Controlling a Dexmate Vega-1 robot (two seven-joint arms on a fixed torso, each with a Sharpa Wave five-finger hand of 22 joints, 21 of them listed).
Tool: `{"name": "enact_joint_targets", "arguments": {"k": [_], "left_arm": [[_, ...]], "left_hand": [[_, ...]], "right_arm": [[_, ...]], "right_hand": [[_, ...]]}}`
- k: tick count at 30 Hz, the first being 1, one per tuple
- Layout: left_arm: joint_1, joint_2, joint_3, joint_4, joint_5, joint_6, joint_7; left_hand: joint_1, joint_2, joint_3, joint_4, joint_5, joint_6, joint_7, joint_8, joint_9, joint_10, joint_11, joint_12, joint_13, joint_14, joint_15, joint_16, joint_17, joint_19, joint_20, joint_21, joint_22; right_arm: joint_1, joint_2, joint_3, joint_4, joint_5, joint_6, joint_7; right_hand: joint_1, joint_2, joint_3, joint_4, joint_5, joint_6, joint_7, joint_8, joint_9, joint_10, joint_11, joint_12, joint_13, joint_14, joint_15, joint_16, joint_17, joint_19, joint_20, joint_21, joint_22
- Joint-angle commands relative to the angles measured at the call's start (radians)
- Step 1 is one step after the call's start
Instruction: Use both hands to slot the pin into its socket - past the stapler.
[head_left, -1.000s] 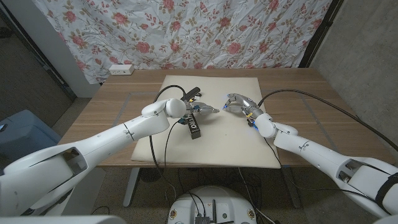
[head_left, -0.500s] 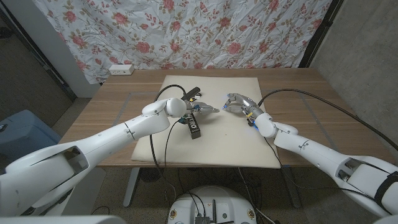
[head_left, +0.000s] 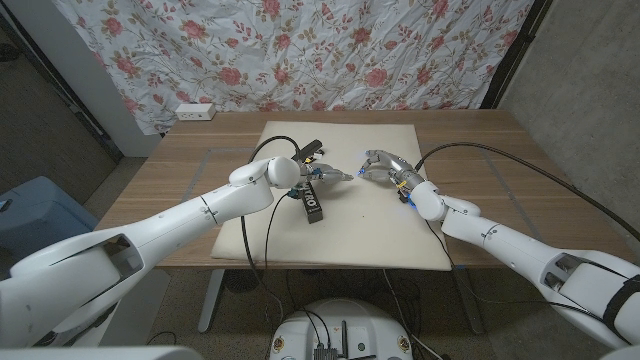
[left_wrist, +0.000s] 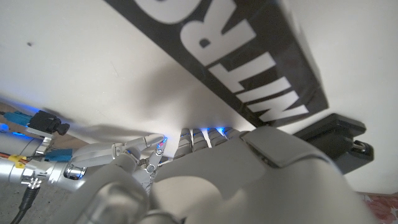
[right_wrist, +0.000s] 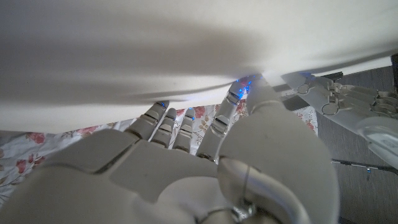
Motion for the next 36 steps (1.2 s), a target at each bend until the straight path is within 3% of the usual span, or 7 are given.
{"name": "enact_joint_targets", "arguments": {"k": [1, 36], "left_arm": [[-0.006, -0.004, 0.004, 0.003, -0.006, 0.009, -0.006], [-0.024, -0.017, 0.011, 0.044, -0.029, -0.020, -0.014]], "left_hand": [[0.009, 0.126, 0.009, -0.003, 0.009, -0.001, -0.013, 0.000, 0.004, -0.002, -0.010, 0.003, -0.001, 0.005, 0.000, 0.008, 0.004, -0.049, -0.076, 0.001, 0.005], [0.010, 0.126, 0.016, -0.003, 0.010, -0.004, -0.015, 0.000, 0.005, -0.003, -0.007, 0.005, 0.000, 0.010, -0.004, 0.009, 0.004, -0.038, -0.072, 0.004, 0.004]], "right_arm": [[-0.009, -0.007, 0.007, -0.009, 0.005, 0.012, 0.003], [0.005, -0.001, 0.014, 0.024, 0.020, 0.069, 0.020]], "right_hand": [[0.004, -0.013, -0.005, 0.000, -0.002, -0.011, 0.000, -0.003, 0.004, -0.005, 0.004, 0.000, 0.002, 0.000, 0.003, -0.003, 0.001, 0.006, 0.007, 0.002, 0.005], [-0.021, -0.044, -0.022, 0.010, -0.011, -0.133, 0.001, -0.058, 0.003, -0.042, 0.026, -0.003, 0.003, -0.014, 0.027, -0.013, -0.001, -0.005, 0.024, -0.001, 0.005]]}}
